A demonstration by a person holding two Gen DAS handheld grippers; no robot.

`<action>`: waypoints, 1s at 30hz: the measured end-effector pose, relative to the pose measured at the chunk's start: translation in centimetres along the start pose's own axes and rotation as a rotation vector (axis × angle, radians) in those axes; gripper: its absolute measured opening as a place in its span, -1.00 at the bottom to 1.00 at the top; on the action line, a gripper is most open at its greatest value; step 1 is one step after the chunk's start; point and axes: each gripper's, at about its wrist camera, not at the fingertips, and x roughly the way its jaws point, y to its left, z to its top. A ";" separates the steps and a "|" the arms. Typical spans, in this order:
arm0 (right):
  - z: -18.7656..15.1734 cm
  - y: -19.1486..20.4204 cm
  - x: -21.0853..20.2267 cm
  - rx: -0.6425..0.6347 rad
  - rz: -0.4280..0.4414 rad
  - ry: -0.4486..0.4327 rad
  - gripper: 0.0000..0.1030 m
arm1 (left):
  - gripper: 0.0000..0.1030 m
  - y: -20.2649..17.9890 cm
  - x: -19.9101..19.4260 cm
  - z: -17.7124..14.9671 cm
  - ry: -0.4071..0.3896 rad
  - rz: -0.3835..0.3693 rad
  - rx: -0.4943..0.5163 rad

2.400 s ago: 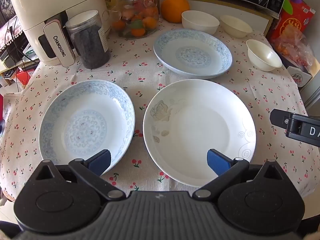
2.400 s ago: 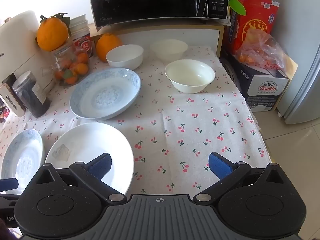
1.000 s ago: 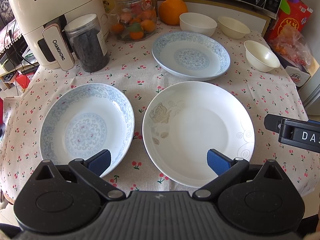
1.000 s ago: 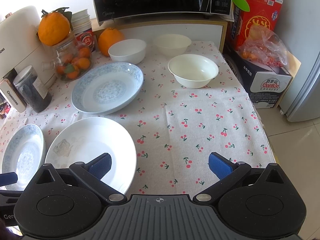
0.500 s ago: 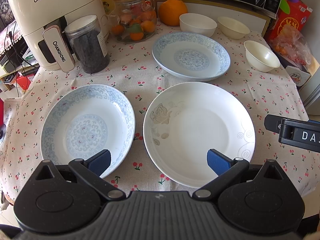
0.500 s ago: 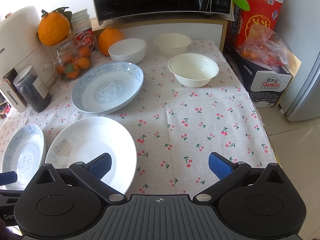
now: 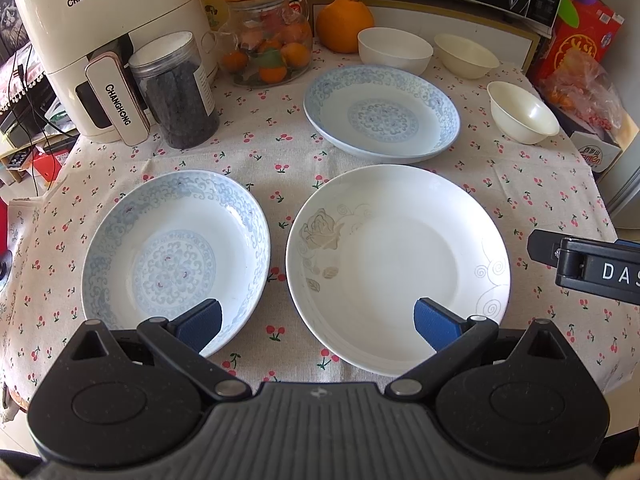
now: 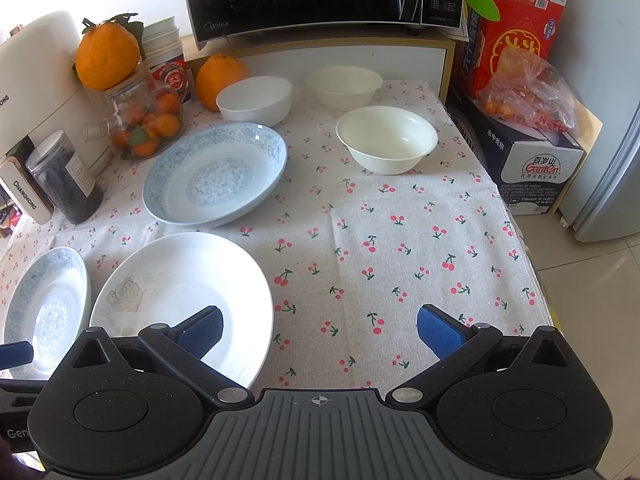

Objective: Organize plates and bowls

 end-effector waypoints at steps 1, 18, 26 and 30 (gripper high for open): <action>0.0 0.0 0.0 0.000 0.000 0.001 1.00 | 0.99 0.0 0.0 0.0 -0.001 0.000 0.000; 0.5 0.1 0.2 -0.012 0.024 0.025 1.00 | 0.99 0.3 -0.8 0.3 -0.096 -0.001 0.017; 2.7 -0.1 1.1 -0.013 0.204 0.103 1.00 | 0.99 1.2 -0.7 2.9 -0.092 -0.112 0.096; 3.6 0.4 1.8 -0.078 0.295 0.123 1.00 | 0.96 1.8 0.1 4.2 -0.082 -0.147 0.132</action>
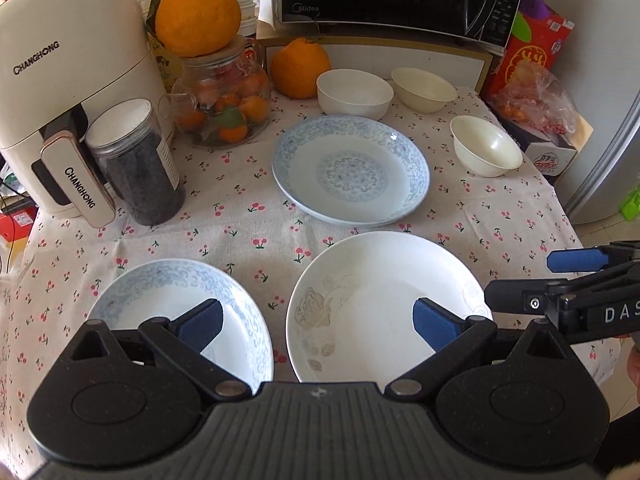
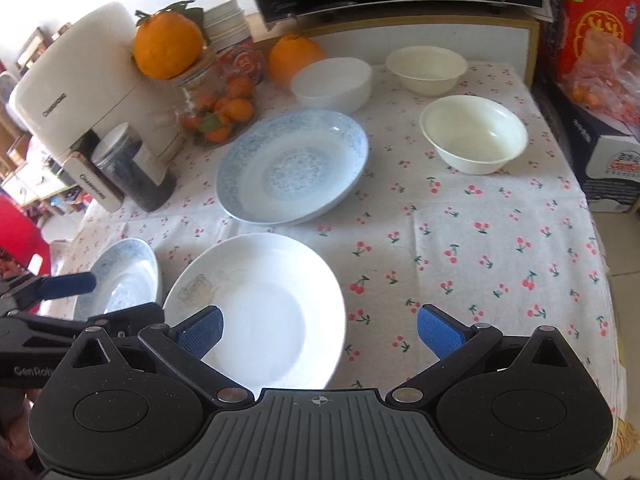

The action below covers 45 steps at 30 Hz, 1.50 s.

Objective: Organize plates and bowls

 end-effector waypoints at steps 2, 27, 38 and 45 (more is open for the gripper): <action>0.4 -0.3 0.6 0.005 0.042 0.016 1.00 | 0.92 0.7 0.7 0.5 -0.003 -0.036 0.005; 6.9 -7.8 9.1 0.398 0.206 -0.028 0.45 | -0.30 5.2 10.4 5.8 -0.019 -0.149 -0.157; 7.6 -10.0 12.6 0.559 0.202 -0.064 -0.33 | -0.62 6.0 12.9 6.9 -0.034 -0.139 -0.270; 7.7 -11.1 13.6 0.623 0.249 -0.083 -0.47 | -0.77 6.4 13.1 6.8 -0.062 -0.138 -0.279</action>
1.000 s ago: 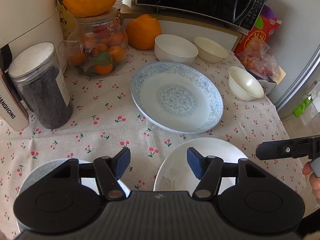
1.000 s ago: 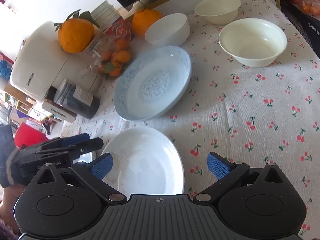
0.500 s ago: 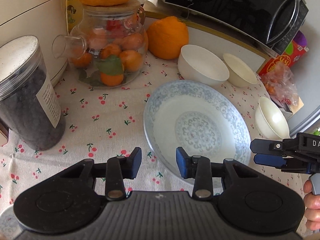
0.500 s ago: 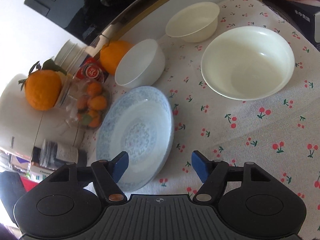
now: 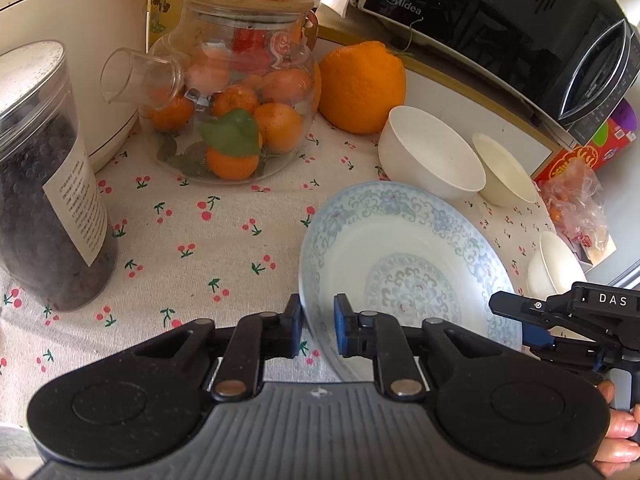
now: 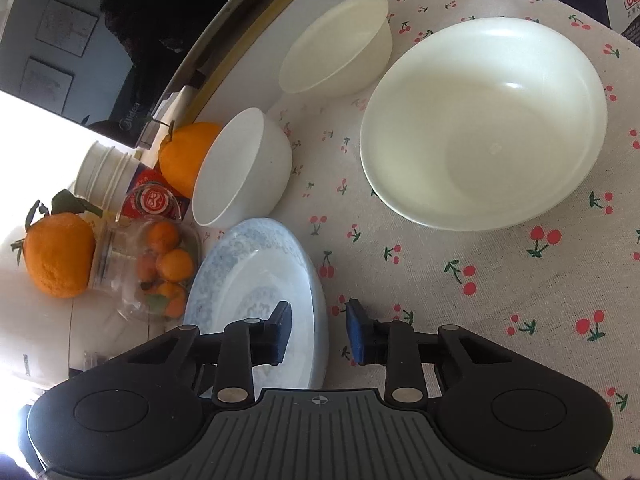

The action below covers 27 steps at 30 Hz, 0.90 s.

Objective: Organize plates and bowls

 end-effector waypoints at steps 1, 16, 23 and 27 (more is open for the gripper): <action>0.1 0.0 0.1 0.002 0.005 0.001 -0.47 | -0.77 0.1 0.0 0.0 -0.002 -0.003 0.000; -0.8 1.7 0.3 -0.115 -0.040 0.017 -0.50 | -0.79 -0.4 -0.2 -0.1 -0.023 0.006 0.054; -1.0 2.0 -0.6 -0.161 -0.084 0.023 -0.55 | -0.80 -1.4 -1.0 -0.2 -0.044 -0.002 0.097; -1.2 1.9 -1.5 -0.170 -0.101 0.029 -0.55 | -0.80 -1.9 -1.3 -0.7 -0.031 -0.008 0.107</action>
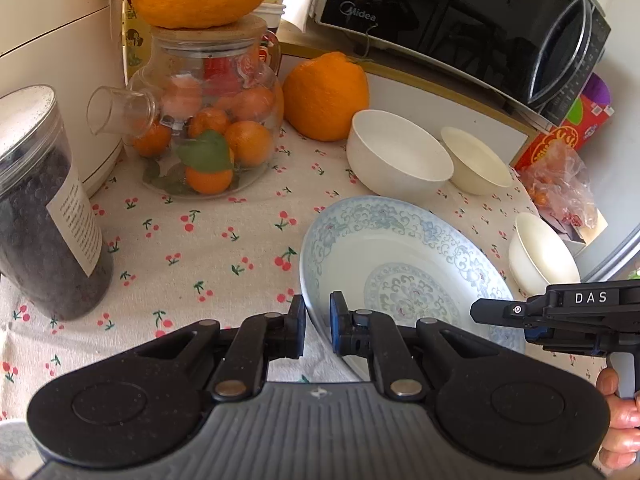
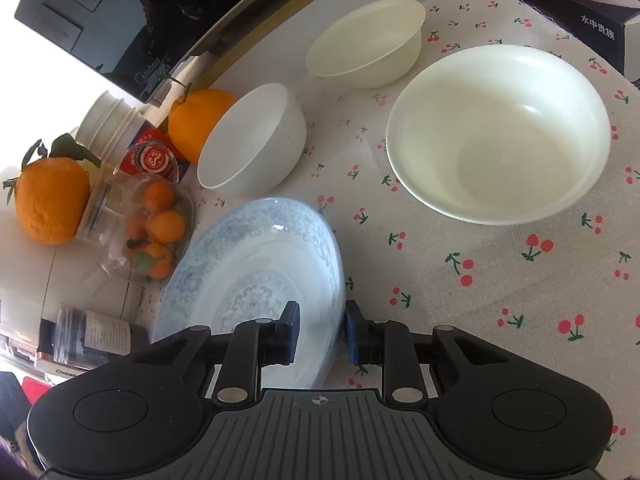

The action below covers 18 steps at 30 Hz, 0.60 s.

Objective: Organize plates and bowls

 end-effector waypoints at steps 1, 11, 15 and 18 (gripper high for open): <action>-0.1 -0.1 -0.4 0.003 0.000 0.001 -0.55 | -0.80 -0.1 -0.1 -0.1 0.000 -0.005 0.004; -1.0 -1.3 -4.2 0.012 -0.007 0.011 -0.55 | -0.79 -2.3 -2.1 -1.0 -0.019 -0.066 0.046; -1.6 -2.2 -6.3 0.025 -0.005 -0.001 -0.55 | -0.80 -3.6 -2.6 -1.7 -0.019 -0.098 0.057; -1.9 -3.2 -8.0 0.037 -0.016 -0.008 -0.55 | -0.79 -4.9 -2.8 -2.3 -0.016 -0.122 0.076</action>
